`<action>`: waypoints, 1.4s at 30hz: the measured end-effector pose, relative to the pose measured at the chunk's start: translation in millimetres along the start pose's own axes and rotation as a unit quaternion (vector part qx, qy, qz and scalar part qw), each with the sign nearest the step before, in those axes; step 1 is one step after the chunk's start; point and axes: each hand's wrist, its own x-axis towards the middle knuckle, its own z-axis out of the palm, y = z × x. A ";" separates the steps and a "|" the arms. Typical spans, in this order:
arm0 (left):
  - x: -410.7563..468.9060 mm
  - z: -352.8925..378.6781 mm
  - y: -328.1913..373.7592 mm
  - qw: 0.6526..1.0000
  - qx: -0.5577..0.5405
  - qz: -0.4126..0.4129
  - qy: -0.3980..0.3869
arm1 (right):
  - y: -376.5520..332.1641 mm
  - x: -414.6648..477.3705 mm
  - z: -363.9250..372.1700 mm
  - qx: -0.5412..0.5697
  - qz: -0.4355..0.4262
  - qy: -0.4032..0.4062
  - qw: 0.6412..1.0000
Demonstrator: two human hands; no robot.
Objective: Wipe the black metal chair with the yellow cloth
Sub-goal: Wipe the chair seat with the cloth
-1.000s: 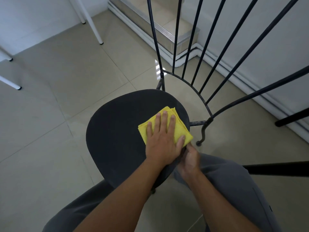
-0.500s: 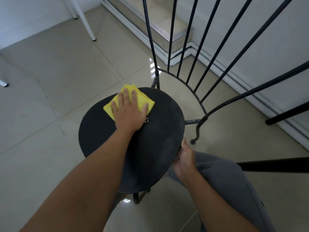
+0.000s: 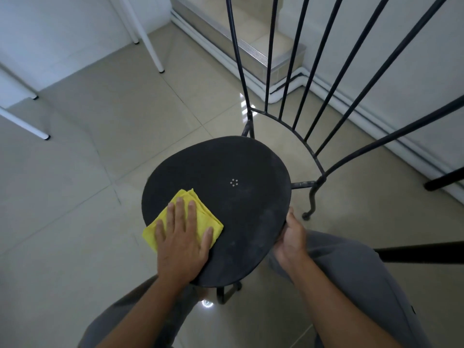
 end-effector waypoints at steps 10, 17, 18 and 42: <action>0.1 -4.5 92.6 0.992 -0.009 0.122 -0.033 | 5.6 7.6 -3.1 0.021 0.012 -0.012 1.000; 49.8 -4.5 132.3 0.990 -0.031 0.136 -0.018 | 2.9 9.5 -3.6 0.003 0.012 0.003 1.000; 55.3 -4.3 134.2 0.990 -0.033 0.136 -0.014 | 2.7 8.7 -2.7 0.004 0.011 0.004 1.000; 62.3 -4.3 101.1 0.993 -0.073 0.092 -0.014 | 4.3 -30.3 5.5 -0.144 -0.009 0.102 0.984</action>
